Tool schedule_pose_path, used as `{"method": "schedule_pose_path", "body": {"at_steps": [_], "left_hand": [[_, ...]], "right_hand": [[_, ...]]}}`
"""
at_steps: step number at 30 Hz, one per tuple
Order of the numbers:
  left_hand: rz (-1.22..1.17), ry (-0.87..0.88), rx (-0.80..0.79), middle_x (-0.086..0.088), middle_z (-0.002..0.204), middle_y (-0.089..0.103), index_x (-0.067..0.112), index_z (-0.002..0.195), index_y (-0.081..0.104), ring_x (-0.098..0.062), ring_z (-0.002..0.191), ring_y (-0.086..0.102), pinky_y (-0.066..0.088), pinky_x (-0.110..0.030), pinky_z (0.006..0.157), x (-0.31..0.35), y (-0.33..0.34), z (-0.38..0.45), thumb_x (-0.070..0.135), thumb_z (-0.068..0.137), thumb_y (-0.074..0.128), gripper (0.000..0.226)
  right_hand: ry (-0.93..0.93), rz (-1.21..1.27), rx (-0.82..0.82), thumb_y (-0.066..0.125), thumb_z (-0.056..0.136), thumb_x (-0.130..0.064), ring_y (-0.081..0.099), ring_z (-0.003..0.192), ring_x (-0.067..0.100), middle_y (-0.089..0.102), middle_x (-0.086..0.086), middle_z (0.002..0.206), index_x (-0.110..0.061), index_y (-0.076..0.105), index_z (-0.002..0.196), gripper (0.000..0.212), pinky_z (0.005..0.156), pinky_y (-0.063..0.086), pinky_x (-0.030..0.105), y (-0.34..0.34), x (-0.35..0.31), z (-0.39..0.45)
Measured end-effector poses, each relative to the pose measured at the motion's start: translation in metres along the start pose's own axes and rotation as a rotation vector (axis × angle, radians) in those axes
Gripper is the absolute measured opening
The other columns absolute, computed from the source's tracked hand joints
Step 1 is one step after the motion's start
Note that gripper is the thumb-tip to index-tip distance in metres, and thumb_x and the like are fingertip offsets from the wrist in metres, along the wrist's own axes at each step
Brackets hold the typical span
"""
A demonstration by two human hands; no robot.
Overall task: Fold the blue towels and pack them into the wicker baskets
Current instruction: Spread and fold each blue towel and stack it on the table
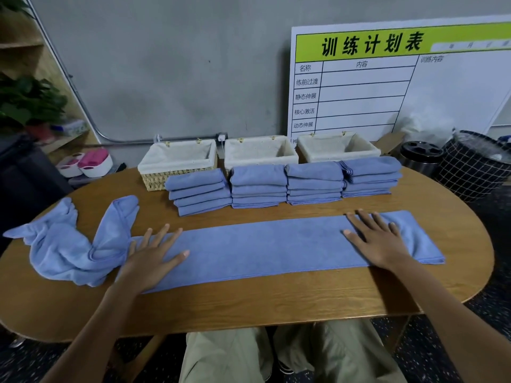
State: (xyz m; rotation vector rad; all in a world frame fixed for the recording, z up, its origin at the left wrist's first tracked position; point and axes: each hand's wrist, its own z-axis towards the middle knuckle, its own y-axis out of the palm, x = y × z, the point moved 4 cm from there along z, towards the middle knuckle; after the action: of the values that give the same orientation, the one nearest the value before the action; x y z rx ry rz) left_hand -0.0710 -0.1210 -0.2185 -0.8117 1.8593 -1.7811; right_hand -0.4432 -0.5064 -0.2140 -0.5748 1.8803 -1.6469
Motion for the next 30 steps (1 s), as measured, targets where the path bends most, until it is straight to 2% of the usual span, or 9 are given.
{"method": "schedule_pose_path", "body": {"at_steps": [4, 7, 10, 13, 15, 20, 23, 27, 30], "left_hand": [[0.099, -0.031, -0.098, 0.007, 0.168, -0.010, 0.048, 0.155, -0.006, -0.029, 0.154, -0.004, 0.009, -0.061, 0.120, 0.008, -0.003, 0.000, 0.086, 0.084, 0.005, 0.082], [0.141, 0.016, 0.024, -0.001, 0.167, 0.011, 0.035, 0.159, 0.012, -0.030, 0.152, 0.014, 0.019, -0.063, 0.115, 0.042, -0.017, 0.008, 0.059, 0.101, 0.032, 0.066], [0.025, 0.233, 0.266, -0.001, 0.145, 0.049, 0.025, 0.145, 0.048, -0.027, 0.131, 0.050, 0.041, -0.050, 0.103, 0.122, -0.033, 0.021, 0.039, 0.099, 0.050, 0.048], [-0.103, 0.432, 0.255, 0.002, 0.136, 0.057, 0.026, 0.134, 0.060, -0.023, 0.124, 0.053, 0.041, -0.043, 0.101, 0.237, -0.036, 0.037, 0.035, 0.102, 0.049, 0.035], [-0.220, 0.532, 0.207, 0.002, 0.129, 0.059, 0.025, 0.130, 0.063, -0.023, 0.121, 0.053, 0.041, -0.044, 0.100, 0.312, -0.034, 0.050, 0.033, 0.102, 0.050, 0.032], [-0.224, 0.649, 0.137, -0.006, 0.123, 0.059, 0.020, 0.125, 0.064, -0.030, 0.117, 0.055, 0.045, -0.046, 0.095, 0.460, -0.031, 0.090, 0.033, 0.104, 0.048, 0.030], [-0.237, 0.667, 0.010, -0.005, 0.120, 0.068, 0.017, 0.114, 0.071, -0.027, 0.114, 0.060, 0.048, -0.044, 0.096, 0.510, -0.019, 0.114, 0.039, 0.100, 0.055, 0.031], [-0.382, 0.714, -0.184, 0.010, 0.088, 0.068, 0.021, 0.080, 0.074, -0.019, 0.095, 0.066, 0.053, -0.043, 0.090, 0.542, 0.000, 0.134, 0.019, 0.092, 0.065, 0.016], [-0.400, 0.749, -0.185, 0.007, 0.094, 0.064, 0.024, 0.087, 0.064, -0.019, 0.093, 0.063, 0.052, -0.046, 0.088, 0.549, 0.004, 0.140, 0.024, 0.087, 0.071, 0.007]], "right_hand": [[-0.027, 0.058, -0.004, 0.023, 0.100, -0.063, -0.001, 0.154, 0.019, -0.001, -0.013, 0.166, -0.043, 0.010, 0.156, 0.061, 0.120, 0.004, 0.048, -0.003, 0.001, 0.002], [-0.085, 0.379, 0.178, 0.044, 0.102, -0.049, 0.034, 0.144, 0.025, 0.035, -0.002, 0.158, -0.025, 0.046, 0.146, 0.051, 0.113, 0.029, 0.044, -0.014, 0.010, -0.003], [-0.071, 0.519, 0.403, 0.062, 0.097, -0.024, 0.060, 0.113, 0.028, 0.061, 0.005, 0.126, -0.015, 0.068, 0.118, 0.024, 0.087, 0.044, 0.034, -0.028, 0.037, -0.014], [-0.009, 0.446, 0.457, 0.068, 0.090, -0.004, 0.064, 0.090, 0.035, 0.063, 0.009, 0.106, -0.011, 0.074, 0.098, 0.011, 0.076, 0.047, 0.037, -0.029, 0.076, -0.020], [-0.030, 0.381, 0.460, 0.072, 0.087, -0.004, 0.064, 0.085, 0.034, 0.064, 0.008, 0.101, -0.011, 0.074, 0.091, 0.009, 0.073, 0.051, 0.039, -0.027, 0.092, -0.023], [-0.042, 0.473, 0.499, 0.075, 0.087, -0.010, 0.065, 0.081, 0.023, 0.065, 0.004, 0.102, -0.011, 0.076, 0.093, 0.006, 0.070, 0.043, 0.027, -0.022, 0.096, -0.028], [0.065, 0.588, 0.493, 0.073, 0.090, -0.014, 0.062, 0.087, 0.018, 0.061, 0.001, 0.113, -0.011, 0.074, 0.101, 0.011, 0.070, 0.043, 0.019, -0.021, 0.106, -0.025], [0.236, 0.545, 0.527, 0.071, 0.091, -0.029, 0.057, 0.108, 0.027, 0.052, 0.003, 0.130, -0.018, 0.064, 0.124, 0.035, 0.087, 0.049, 0.041, -0.019, 0.115, -0.029], [0.295, 0.384, 0.463, 0.067, 0.093, -0.035, 0.050, 0.119, 0.031, 0.056, 0.003, 0.133, -0.023, 0.054, 0.138, 0.049, 0.095, 0.040, 0.044, -0.021, 0.109, -0.030]]}}
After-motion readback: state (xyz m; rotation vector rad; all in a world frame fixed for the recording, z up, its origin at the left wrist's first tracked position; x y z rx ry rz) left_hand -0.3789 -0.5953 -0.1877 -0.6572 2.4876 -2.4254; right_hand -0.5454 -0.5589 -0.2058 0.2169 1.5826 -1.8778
